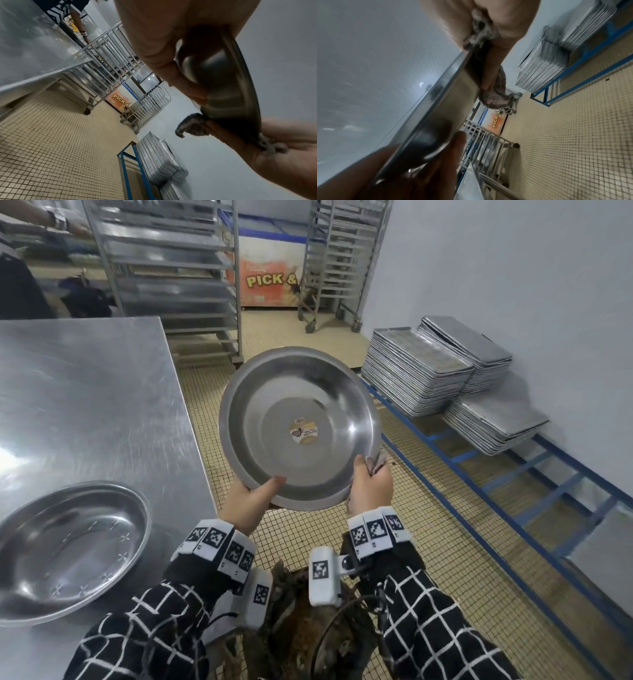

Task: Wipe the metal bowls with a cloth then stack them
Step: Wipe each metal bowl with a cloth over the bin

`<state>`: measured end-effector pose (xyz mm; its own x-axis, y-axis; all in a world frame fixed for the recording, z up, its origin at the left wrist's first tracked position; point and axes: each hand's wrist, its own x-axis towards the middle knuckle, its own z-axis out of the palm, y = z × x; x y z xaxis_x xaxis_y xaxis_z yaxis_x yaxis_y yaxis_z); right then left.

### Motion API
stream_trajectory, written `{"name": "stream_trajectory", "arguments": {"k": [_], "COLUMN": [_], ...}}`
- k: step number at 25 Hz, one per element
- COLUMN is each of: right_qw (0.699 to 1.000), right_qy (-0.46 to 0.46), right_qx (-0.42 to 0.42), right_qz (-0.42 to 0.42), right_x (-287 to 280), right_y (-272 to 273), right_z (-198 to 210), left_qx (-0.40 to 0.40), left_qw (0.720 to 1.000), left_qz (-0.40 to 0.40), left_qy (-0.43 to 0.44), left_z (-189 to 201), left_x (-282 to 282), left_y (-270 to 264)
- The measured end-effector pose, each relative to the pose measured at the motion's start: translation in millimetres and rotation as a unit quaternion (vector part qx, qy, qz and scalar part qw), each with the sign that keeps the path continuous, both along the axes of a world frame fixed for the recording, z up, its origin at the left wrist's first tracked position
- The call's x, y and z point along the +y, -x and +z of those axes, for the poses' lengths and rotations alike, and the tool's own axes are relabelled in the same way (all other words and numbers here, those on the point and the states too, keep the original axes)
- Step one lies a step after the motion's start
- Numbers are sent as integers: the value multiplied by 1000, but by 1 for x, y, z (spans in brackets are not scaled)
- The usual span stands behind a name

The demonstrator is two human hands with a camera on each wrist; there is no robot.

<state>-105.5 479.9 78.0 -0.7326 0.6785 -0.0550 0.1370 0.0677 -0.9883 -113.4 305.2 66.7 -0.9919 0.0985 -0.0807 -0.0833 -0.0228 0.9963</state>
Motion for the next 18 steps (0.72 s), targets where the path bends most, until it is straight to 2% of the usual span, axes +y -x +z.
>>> {"name": "stream_trajectory", "arguments": {"k": [4,7,9,11,14,16,18], "right_qw": [998,996,982,937,827,788,746], "right_qy": [-32,-69,-131,-232,-346,-376,-440], "right_qx": [-21,-10,-18,-33,-17,-34,-90], "right_qz": [52,54,136,258,443,486,491], "right_x": [-3,-3,-14,-29,-48,-45,-31], "right_y": [-12,-19,-22,-24,-32,-37,-39], "right_z": [-1,0,1,-1,-20,-33,-38], "left_qx": [-44,-41,-43,-50,-31,-6,11], "left_qw": [997,997,998,998,999,1000,999], "left_qz": [50,59,45,29,7,14,30], "left_qy": [-48,-12,1,-1,-21,-19,-20], "left_z": [2,3,0,1,8,14,17], "left_x": [-9,-15,-15,-13,-9,-11,-15], "left_y": [7,9,9,6,1,-1,-2]}}
